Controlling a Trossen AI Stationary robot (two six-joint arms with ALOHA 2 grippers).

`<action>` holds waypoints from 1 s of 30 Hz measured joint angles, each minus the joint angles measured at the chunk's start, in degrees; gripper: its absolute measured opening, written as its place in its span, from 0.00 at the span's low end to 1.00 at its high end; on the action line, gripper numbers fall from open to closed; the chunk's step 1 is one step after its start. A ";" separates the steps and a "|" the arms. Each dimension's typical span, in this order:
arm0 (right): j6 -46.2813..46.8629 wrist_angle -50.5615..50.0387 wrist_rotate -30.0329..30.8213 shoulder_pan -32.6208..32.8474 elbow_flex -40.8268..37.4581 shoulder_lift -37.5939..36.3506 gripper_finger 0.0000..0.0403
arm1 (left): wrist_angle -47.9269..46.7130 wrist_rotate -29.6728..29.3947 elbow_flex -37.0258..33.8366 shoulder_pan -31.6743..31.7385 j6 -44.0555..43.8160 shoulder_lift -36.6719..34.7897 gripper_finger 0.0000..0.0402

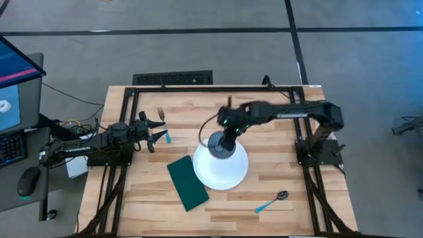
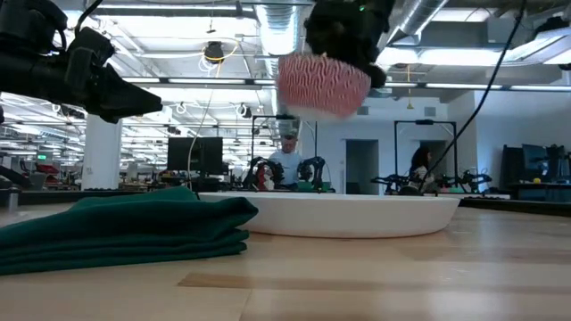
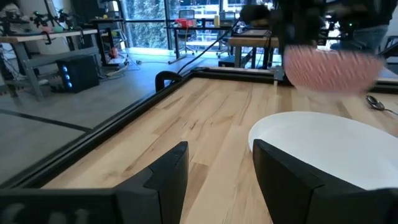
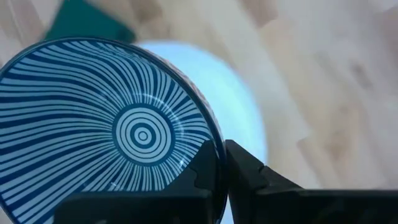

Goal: Set table place
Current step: Put the blue patterned bowl on the white plate

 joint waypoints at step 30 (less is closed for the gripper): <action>-0.98 1.03 -1.97 2.56 0.02 14.81 0.10 | 0.00 0.08 0.01 -0.01 -0.85 0.00 0.43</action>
